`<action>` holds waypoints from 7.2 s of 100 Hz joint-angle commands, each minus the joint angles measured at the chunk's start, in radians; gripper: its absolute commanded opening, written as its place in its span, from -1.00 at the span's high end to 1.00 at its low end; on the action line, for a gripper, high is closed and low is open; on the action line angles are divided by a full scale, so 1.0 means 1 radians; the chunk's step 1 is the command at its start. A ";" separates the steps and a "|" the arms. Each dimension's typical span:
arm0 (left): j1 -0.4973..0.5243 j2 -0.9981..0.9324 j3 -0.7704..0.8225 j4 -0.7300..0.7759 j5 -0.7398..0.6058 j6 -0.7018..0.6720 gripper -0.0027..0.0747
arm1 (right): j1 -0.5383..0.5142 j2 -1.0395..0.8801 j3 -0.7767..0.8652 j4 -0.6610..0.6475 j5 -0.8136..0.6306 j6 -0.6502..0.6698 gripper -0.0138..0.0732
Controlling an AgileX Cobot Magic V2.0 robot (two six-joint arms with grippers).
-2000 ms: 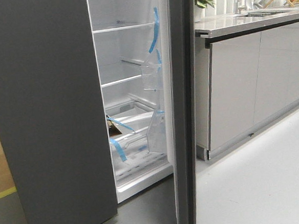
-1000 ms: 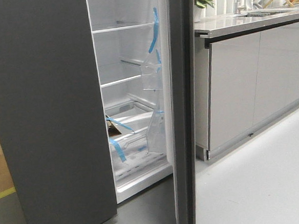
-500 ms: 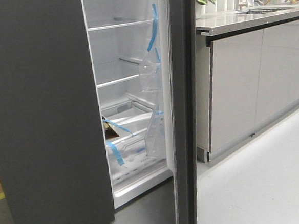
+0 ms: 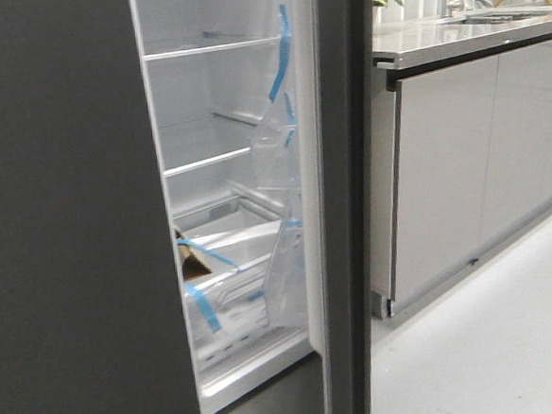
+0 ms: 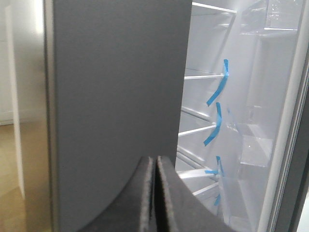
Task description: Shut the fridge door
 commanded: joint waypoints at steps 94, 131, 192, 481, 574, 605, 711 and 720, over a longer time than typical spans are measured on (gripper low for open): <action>-0.003 0.019 0.028 -0.002 -0.077 -0.003 0.99 | 0.002 -0.011 0.013 -0.011 -0.077 0.000 0.86; -0.003 0.019 0.028 -0.002 -0.077 -0.003 0.99 | 0.002 -0.011 0.013 -0.011 -0.077 0.000 0.86; -0.003 0.019 0.028 -0.002 -0.077 -0.003 0.99 | 0.002 -0.011 0.013 -0.011 -0.075 0.000 0.86; -0.003 0.019 0.028 -0.002 -0.077 -0.003 0.99 | 0.360 0.720 -0.962 -0.011 0.062 0.004 0.86; -0.003 0.019 0.028 -0.002 -0.077 -0.003 0.99 | 0.746 0.776 -1.088 -0.009 0.129 0.004 0.86; -0.003 0.019 0.028 -0.002 -0.077 -0.003 0.99 | 0.780 0.868 -1.128 -0.007 0.127 0.004 0.86; -0.003 0.019 0.028 -0.002 -0.077 -0.003 0.99 | 0.819 1.603 -1.766 0.009 0.103 0.019 0.86; -0.003 0.019 0.028 -0.002 -0.077 -0.003 0.99 | 0.819 1.645 -1.802 0.011 0.103 0.045 0.86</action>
